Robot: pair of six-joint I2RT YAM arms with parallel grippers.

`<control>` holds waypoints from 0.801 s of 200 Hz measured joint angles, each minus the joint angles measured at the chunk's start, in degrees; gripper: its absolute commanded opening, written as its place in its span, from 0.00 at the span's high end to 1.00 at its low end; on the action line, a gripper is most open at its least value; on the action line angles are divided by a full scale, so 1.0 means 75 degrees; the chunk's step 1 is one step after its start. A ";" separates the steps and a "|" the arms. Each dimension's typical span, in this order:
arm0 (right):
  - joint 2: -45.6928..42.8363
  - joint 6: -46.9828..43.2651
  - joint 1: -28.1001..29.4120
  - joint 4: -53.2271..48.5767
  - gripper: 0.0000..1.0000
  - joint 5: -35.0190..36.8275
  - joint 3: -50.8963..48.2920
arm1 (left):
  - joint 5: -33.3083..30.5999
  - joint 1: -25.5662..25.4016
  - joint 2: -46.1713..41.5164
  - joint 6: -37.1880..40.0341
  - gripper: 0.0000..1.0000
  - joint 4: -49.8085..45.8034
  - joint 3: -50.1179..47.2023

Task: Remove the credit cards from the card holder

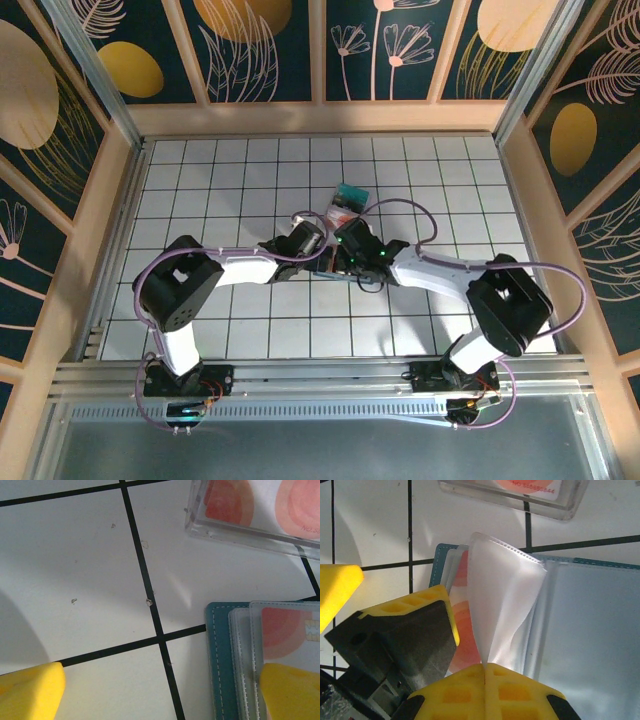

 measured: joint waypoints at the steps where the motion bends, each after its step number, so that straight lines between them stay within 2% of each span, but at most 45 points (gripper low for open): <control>1: -0.0015 0.0009 -0.0003 0.0000 0.92 0.0003 -0.0012 | 0.0000 0.0000 0.0000 0.0000 0.01 0.0000 0.0000; 41: -0.0417 0.0201 -0.0192 -0.0087 0.82 0.0224 -0.0358 | -0.0032 0.0000 -0.0009 -0.0061 0.01 0.0000 -0.0017; 108: -0.0557 0.0201 -0.0595 -0.0146 0.81 0.0391 -0.0796 | -0.0187 -0.0082 -0.0697 -0.0530 0.01 -0.0119 -0.0778; 128: -0.0557 0.0152 -0.0784 -0.0146 0.76 0.0391 -0.0810 | -0.0201 -0.0178 -0.0793 -0.0743 0.01 -0.0143 -0.0898; 160: -0.0568 0.0079 -0.1035 -0.0224 0.76 0.0431 -0.0810 | -0.0227 -0.0256 -0.1049 -0.1067 0.01 -0.0265 -0.1119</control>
